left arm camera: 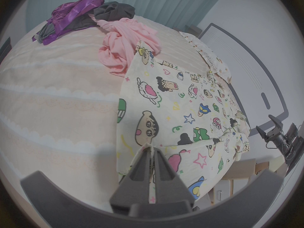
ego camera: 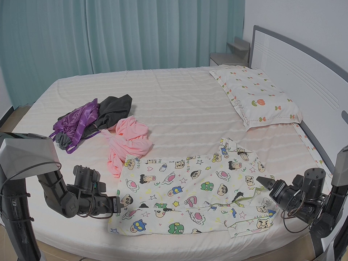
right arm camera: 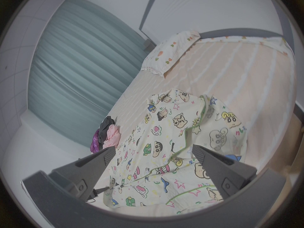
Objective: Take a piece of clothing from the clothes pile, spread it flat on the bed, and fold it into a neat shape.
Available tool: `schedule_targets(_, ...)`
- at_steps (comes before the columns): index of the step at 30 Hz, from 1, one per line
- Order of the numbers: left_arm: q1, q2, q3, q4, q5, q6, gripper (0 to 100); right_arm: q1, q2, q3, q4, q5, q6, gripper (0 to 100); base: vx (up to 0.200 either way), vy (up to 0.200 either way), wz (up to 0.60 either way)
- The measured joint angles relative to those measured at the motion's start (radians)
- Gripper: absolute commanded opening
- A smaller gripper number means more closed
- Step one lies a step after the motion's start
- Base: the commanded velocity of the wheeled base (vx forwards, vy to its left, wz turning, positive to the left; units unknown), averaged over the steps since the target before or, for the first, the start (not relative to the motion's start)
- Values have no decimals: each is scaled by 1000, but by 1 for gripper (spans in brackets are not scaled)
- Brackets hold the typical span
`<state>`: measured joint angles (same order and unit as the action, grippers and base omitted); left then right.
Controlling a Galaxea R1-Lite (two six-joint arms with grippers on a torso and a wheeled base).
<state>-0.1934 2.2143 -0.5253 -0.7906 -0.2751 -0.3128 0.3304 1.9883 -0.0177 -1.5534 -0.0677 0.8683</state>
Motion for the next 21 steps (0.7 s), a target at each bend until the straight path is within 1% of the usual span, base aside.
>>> schedule_targets(2, 7, -1, 0, -1, 2, -1, 0, -5, -3, 0, 16, 1, -25, 100, 0, 0, 0)
schedule_targets(4, 12, -4, 0, -3, 10, -4, 0, -21, 0, -4, 38, 5, -68, 100, 0, 0, 0)
schedule_targets(6, 17, -9, 1, -4, 20, -11, 0, -51, 10, -11, 52, 24, -126, 100, 0, 0, 0)
schedule_targets(8, 20, -13, 1, -7, 29, -18, 0, -96, 27, -16, 60, 68, -203, 100, 0, 0, 0)
schedule_targets(12, 23, -19, 4, -26, 38, -27, 0, -187, 67, -18, 70, 184, -343, 100, 0, 0, 0)
schedule_targets(16, 25, -20, 8, -43, 41, -31, 0, -254, 114, -17, 72, 275, -493, 100, 0, 0, 0)
schedule_targets(21, 27, -22, 11, -52, 43, -34, 0, -296, 200, -14, 67, 391, -595, 100, 0, 0, 0)
